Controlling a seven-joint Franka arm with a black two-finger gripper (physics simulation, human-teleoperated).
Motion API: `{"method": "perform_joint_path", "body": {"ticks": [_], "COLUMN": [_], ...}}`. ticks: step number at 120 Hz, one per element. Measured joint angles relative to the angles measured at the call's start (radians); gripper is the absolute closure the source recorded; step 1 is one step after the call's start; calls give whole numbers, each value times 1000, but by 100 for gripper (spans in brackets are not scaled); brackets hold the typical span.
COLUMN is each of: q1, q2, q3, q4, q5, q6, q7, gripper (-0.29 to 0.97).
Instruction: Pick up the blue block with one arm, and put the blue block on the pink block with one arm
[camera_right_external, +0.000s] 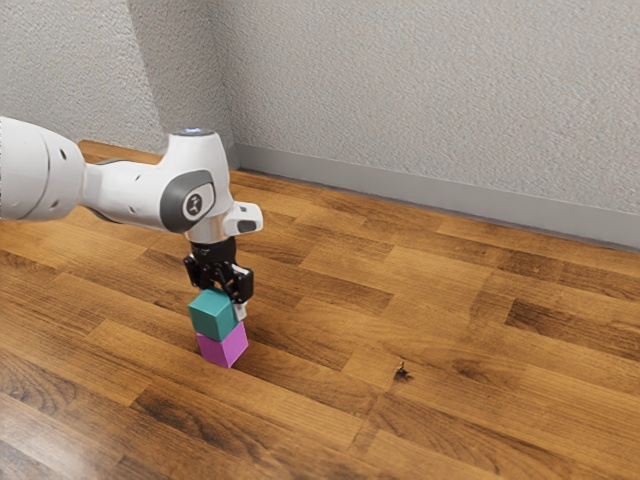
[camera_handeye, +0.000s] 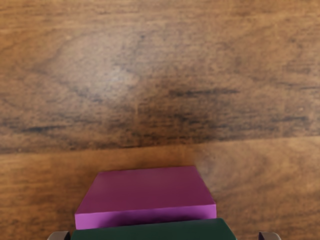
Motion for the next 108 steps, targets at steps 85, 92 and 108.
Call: {"method": "perform_joint_path", "body": {"ticks": [85,92,108], "q1": [-10,-11,-19], "q2": [-184,-204,-245], "q3": [1,1,10], "q4": [-19,-20,-24], "q5": [-2,0,1], "q6": [-13,-26,-56], "q7": [13,9,13], "gripper": [5,4,3]}}
